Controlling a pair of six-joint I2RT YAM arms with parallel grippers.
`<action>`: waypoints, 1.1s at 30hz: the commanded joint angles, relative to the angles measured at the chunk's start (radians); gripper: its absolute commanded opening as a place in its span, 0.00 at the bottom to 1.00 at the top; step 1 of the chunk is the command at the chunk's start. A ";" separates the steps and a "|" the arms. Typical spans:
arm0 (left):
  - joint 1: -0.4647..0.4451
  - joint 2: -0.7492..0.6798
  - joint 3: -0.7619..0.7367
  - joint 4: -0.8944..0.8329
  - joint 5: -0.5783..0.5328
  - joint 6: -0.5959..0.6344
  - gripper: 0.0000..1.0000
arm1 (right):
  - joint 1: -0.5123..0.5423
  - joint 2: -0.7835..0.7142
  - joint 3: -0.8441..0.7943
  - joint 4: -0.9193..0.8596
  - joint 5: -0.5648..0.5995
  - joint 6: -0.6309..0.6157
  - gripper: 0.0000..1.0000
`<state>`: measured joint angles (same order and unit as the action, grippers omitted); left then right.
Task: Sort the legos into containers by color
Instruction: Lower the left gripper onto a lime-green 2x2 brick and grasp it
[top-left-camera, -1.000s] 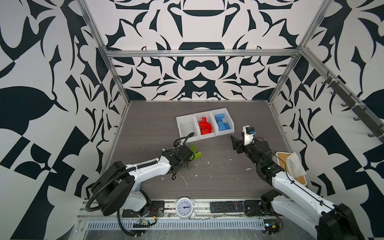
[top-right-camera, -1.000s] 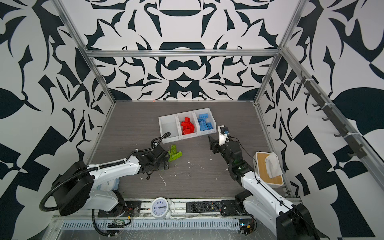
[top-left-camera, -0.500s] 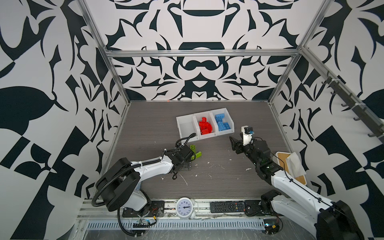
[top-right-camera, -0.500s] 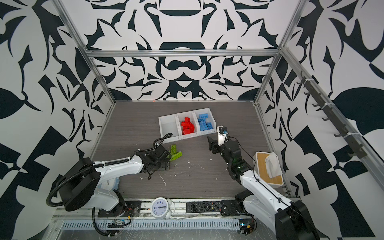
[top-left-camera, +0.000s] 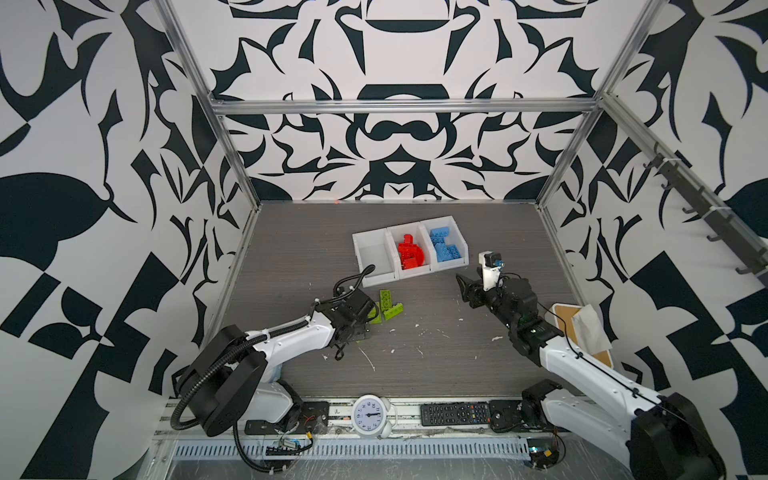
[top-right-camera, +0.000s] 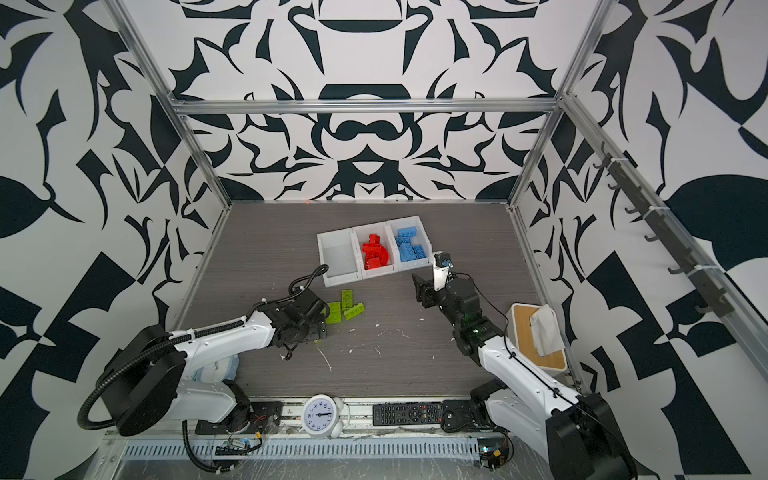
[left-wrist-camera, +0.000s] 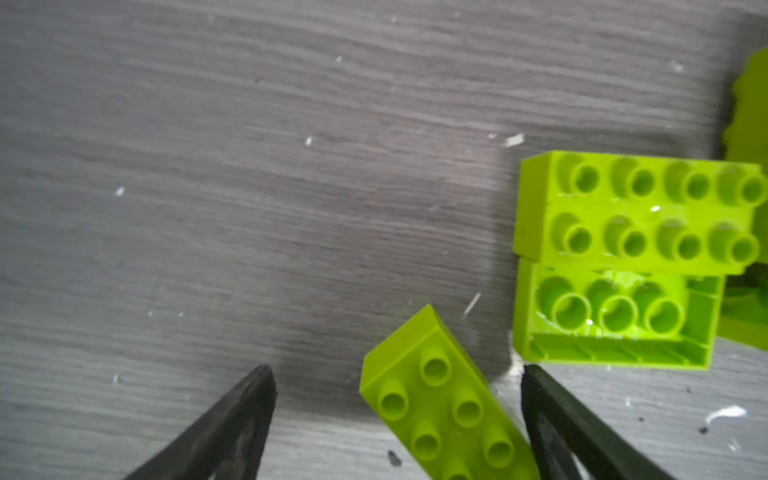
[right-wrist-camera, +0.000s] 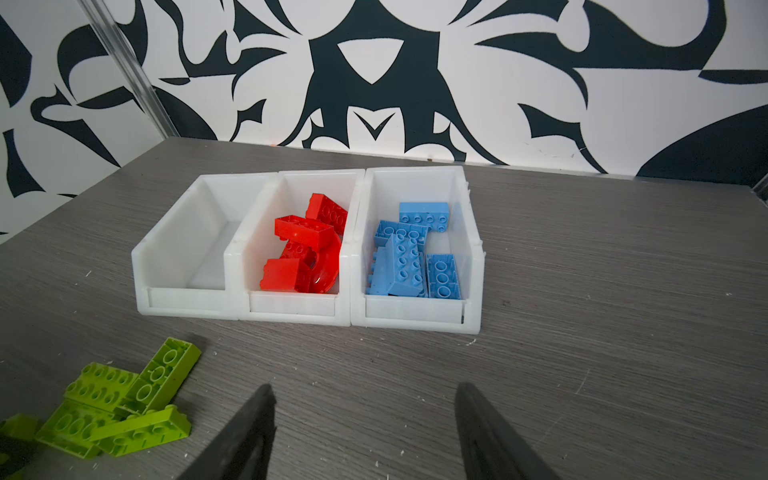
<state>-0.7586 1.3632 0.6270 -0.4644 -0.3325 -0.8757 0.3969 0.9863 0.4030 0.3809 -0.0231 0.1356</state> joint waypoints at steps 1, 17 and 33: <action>0.002 -0.005 -0.011 -0.036 0.043 -0.040 0.94 | 0.002 0.006 0.048 0.012 -0.021 0.013 0.70; 0.002 0.094 0.067 -0.043 0.034 0.030 0.70 | 0.002 0.025 0.062 0.002 -0.051 0.016 0.70; 0.001 0.083 0.105 -0.072 0.013 0.090 0.38 | 0.002 0.035 0.067 0.003 -0.065 0.024 0.70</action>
<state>-0.7586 1.4544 0.7017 -0.4938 -0.3103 -0.7902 0.3969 1.0164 0.4255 0.3630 -0.0776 0.1516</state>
